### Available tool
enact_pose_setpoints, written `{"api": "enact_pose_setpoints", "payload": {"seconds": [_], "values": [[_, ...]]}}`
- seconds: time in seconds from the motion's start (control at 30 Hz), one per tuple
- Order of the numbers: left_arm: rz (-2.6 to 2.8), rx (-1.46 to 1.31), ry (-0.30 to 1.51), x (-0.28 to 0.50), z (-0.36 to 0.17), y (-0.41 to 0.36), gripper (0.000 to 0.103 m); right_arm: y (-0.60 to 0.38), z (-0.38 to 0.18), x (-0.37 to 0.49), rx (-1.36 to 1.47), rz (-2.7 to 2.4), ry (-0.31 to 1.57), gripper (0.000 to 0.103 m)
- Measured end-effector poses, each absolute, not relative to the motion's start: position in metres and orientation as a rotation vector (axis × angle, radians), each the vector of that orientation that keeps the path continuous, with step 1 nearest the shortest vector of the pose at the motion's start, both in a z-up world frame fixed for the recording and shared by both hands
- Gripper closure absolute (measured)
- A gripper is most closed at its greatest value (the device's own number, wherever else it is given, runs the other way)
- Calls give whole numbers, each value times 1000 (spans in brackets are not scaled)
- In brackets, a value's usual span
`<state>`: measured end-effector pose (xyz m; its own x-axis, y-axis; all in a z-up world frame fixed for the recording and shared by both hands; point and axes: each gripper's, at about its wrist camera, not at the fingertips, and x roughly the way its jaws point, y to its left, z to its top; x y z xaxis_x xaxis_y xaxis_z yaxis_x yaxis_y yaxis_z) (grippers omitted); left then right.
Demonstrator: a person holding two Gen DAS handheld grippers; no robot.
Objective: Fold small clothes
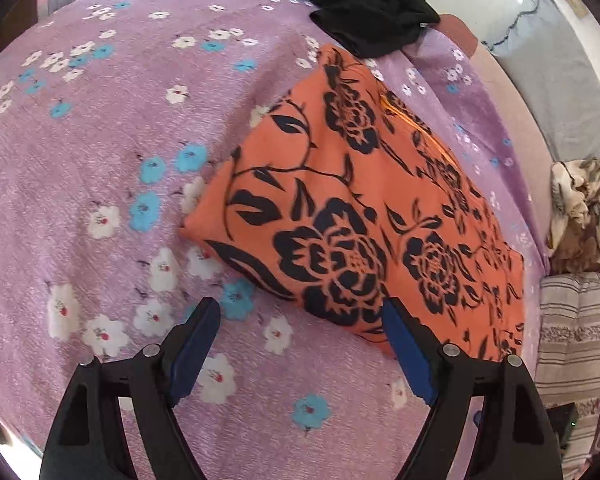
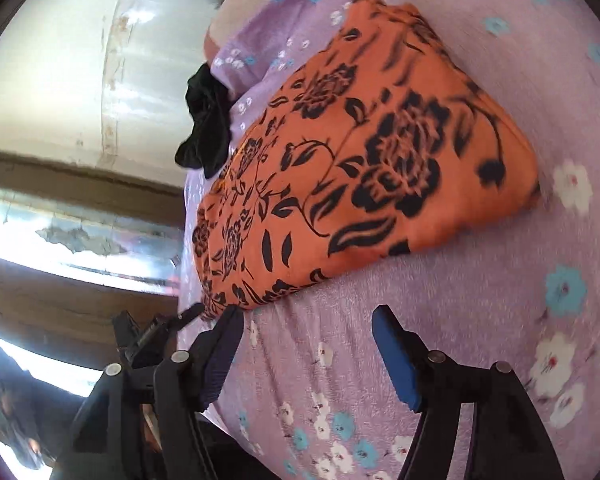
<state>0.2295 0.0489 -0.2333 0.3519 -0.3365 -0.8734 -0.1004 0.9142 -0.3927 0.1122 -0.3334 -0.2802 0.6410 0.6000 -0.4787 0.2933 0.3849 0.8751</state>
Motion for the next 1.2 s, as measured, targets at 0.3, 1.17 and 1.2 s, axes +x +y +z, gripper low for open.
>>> {"api": "enact_pose_setpoints", "payload": {"seconds": [0.3, 1.17, 1.2], "values": [[-138, -585, 1116, 254, -240, 36, 17, -368, -308, 124, 1407, 64, 742, 34], [-158, -478, 940, 260, -226, 14, 80, -344, -245, 144, 816, -50, 633, 85], [-160, -453, 929, 251, -219, 14, 80, -342, -240, 140, 807, -49, 626, 85]]}}
